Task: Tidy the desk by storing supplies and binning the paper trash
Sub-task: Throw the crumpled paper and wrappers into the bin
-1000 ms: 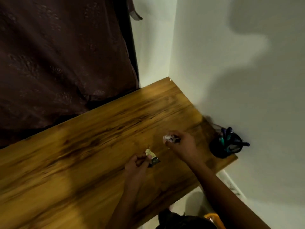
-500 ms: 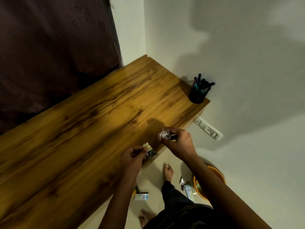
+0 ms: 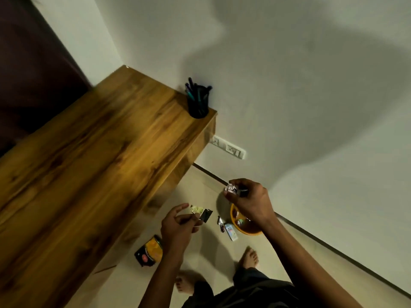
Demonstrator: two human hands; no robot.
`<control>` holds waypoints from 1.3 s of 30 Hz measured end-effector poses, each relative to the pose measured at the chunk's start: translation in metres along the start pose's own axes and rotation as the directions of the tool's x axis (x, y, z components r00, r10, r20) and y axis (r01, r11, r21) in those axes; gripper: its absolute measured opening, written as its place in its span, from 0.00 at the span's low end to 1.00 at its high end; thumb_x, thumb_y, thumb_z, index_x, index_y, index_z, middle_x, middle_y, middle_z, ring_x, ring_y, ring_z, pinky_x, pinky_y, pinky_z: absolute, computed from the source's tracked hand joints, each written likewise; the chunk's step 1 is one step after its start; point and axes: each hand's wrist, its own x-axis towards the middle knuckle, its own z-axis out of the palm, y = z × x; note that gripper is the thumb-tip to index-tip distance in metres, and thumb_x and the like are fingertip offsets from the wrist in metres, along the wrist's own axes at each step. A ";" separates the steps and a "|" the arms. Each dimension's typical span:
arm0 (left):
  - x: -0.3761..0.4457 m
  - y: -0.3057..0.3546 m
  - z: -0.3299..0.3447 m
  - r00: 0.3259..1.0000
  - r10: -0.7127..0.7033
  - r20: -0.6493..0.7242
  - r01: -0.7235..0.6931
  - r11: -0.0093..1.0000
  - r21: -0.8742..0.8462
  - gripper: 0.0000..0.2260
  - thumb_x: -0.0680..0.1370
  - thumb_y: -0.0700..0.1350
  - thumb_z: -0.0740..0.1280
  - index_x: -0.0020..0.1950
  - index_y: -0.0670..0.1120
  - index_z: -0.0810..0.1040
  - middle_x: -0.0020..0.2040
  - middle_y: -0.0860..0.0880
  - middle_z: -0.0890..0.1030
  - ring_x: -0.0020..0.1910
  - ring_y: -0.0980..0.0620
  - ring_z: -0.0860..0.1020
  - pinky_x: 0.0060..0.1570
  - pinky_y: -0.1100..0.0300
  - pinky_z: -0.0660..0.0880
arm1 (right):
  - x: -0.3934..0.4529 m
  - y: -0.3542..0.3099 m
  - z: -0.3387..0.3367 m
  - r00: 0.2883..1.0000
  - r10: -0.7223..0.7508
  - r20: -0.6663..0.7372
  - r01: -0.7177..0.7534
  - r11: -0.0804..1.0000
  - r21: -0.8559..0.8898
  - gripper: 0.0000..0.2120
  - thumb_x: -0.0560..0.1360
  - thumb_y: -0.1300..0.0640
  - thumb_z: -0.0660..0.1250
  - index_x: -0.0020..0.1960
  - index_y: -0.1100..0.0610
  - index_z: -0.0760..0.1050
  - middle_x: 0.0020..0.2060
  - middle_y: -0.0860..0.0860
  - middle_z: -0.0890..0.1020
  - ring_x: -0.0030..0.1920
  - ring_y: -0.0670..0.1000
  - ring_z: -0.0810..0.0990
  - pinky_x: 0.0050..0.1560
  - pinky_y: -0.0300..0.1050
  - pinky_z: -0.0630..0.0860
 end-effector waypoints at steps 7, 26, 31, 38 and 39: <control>-0.003 -0.022 0.112 0.999 0.013 0.037 -0.019 0.983 0.181 0.20 0.73 0.31 0.76 0.62 0.46 0.80 0.39 0.45 0.88 0.41 0.46 0.88 0.48 0.44 0.85 | 0.006 0.088 -0.068 0.998 0.057 -0.009 -0.057 0.995 -0.076 0.10 0.71 0.50 0.77 0.51 0.49 0.84 0.37 0.40 0.81 0.36 0.38 0.78 0.35 0.24 0.67; 0.093 -0.165 0.258 0.994 -0.106 -0.022 0.104 0.890 0.445 0.12 0.72 0.34 0.79 0.50 0.46 0.83 0.42 0.45 0.87 0.34 0.50 0.86 0.37 0.48 0.85 | 0.065 0.295 -0.044 0.957 0.289 -0.001 -0.289 0.955 -0.073 0.17 0.72 0.41 0.74 0.58 0.45 0.80 0.49 0.42 0.83 0.43 0.42 0.80 0.39 0.30 0.75; 0.139 -0.216 0.271 0.989 -0.147 -0.008 0.134 0.878 0.460 0.10 0.72 0.33 0.79 0.45 0.43 0.81 0.38 0.46 0.86 0.30 0.50 0.86 0.37 0.46 0.85 | 0.095 0.363 -0.005 0.932 0.361 0.027 -0.353 0.923 -0.156 0.16 0.73 0.50 0.74 0.60 0.50 0.80 0.54 0.48 0.83 0.47 0.45 0.80 0.42 0.29 0.73; 0.189 -0.277 0.288 0.974 -0.221 0.044 0.176 0.868 0.465 0.21 0.71 0.39 0.78 0.55 0.62 0.80 0.52 0.44 0.87 0.37 0.45 0.87 0.42 0.45 0.85 | 0.135 0.404 0.036 0.926 0.378 0.029 -0.364 0.909 -0.202 0.32 0.73 0.46 0.76 0.74 0.50 0.71 0.67 0.53 0.77 0.61 0.52 0.79 0.49 0.29 0.74; 0.196 -0.284 0.292 0.963 -0.266 0.054 0.215 0.869 0.447 0.26 0.71 0.40 0.77 0.62 0.66 0.79 0.58 0.45 0.85 0.43 0.43 0.87 0.44 0.42 0.85 | 0.139 0.406 0.040 0.923 0.378 0.068 -0.356 0.908 -0.219 0.39 0.72 0.44 0.76 0.78 0.50 0.65 0.72 0.54 0.72 0.67 0.56 0.76 0.55 0.38 0.78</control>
